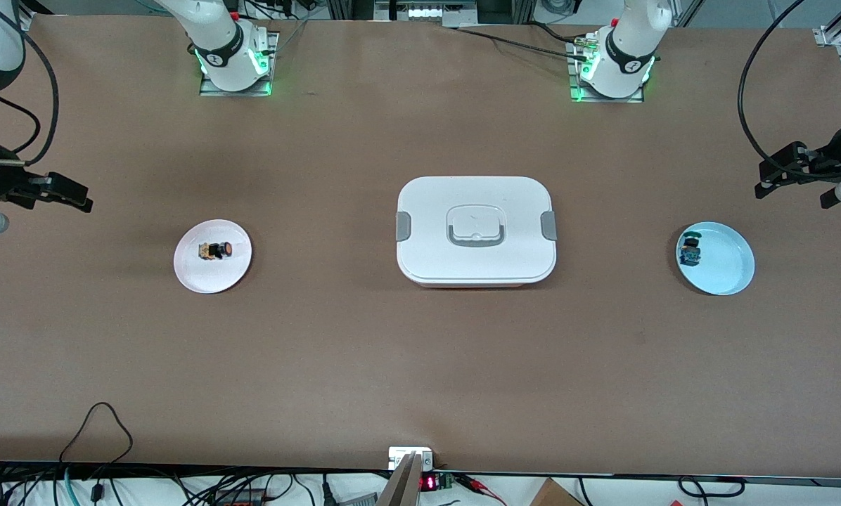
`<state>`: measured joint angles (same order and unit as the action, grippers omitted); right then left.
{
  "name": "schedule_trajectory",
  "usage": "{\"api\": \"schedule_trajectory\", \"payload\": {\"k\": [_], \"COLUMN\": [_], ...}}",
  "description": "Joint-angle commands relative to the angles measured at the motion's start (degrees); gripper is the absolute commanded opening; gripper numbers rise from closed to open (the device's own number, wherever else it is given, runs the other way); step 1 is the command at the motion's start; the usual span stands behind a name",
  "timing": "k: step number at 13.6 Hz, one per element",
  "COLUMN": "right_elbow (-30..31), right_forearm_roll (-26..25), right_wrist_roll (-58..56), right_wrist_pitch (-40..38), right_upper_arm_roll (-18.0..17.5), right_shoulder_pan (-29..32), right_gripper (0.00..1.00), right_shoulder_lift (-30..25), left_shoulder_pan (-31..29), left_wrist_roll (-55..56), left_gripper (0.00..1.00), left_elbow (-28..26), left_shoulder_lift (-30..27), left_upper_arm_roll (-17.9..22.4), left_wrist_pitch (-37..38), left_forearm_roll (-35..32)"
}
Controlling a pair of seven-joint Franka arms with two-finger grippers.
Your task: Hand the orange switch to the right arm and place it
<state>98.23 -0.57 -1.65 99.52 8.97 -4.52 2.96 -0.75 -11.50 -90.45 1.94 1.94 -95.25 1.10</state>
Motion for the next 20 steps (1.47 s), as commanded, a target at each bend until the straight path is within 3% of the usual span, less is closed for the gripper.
{"api": "schedule_trajectory", "payload": {"k": [1,20], "right_elbow": [2.9,-2.3], "right_forearm_roll": [-0.7,-0.1], "right_wrist_roll": [0.2,0.0], "right_wrist_pitch": [0.8,-3.7], "right_upper_arm_roll": [-0.9,-0.9], "right_shoulder_pan": [0.4,0.4], "right_gripper": [1.00,1.00], "right_shoulder_lift": [-3.3,-2.4], "left_shoulder_pan": [0.2,0.1], "left_wrist_roll": [0.9,0.9], "left_gripper": [1.00,1.00], "left_elbow": [2.6,2.6], "left_shoulder_lift": [1.0,1.0], "left_upper_arm_roll": [-0.2,-0.2], "left_wrist_pitch": [1.5,1.7], "left_forearm_roll": [-1.2,-1.1]}}
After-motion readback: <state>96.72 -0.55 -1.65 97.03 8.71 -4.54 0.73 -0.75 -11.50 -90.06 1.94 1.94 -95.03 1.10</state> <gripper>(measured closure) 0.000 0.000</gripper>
